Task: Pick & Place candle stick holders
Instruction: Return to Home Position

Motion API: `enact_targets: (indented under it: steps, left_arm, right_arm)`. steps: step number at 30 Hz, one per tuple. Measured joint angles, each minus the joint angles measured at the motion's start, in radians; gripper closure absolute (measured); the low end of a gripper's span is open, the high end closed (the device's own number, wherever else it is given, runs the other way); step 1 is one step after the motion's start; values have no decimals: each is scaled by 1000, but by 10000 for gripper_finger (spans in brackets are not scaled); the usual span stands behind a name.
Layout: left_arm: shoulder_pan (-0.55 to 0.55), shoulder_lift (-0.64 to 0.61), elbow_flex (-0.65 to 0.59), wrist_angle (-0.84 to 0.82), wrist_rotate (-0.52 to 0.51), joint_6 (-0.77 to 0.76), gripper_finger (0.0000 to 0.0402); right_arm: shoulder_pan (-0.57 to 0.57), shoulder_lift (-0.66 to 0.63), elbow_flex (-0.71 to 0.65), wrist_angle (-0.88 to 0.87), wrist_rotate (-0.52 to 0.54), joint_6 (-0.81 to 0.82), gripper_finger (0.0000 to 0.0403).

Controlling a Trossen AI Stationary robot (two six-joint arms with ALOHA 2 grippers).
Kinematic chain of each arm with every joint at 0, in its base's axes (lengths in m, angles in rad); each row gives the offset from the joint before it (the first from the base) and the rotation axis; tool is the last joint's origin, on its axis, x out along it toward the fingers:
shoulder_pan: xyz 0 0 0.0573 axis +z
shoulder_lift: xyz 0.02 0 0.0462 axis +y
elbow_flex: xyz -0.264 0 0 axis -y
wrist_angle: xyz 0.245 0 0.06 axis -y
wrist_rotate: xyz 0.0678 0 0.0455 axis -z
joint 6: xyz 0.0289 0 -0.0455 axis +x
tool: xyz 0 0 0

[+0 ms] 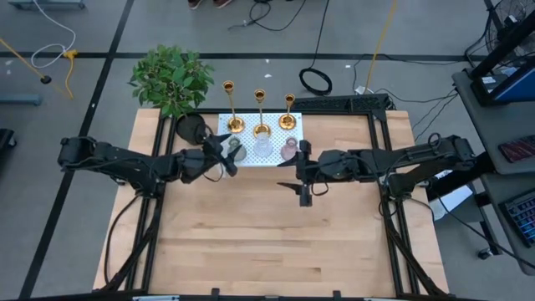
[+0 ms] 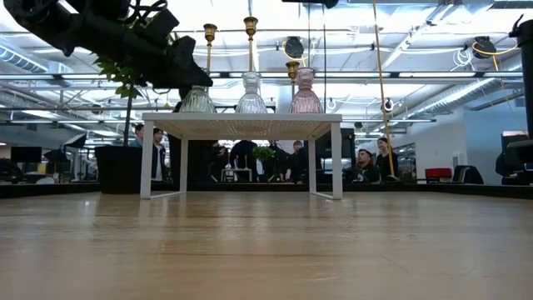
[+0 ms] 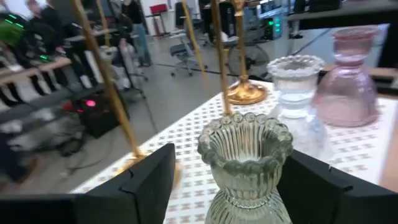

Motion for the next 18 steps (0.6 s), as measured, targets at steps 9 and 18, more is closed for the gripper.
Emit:
enact_targets:
  steps: [9,18]
  left_arm:
    - [-95,-113,0,-2,-58,83,142]
    - [-227,-238,6,-2,-54,157,152]
  right_arm:
    - [0,-114,0,-206,1,67,159]
    - [0,-201,0,-330,-4,102,191]
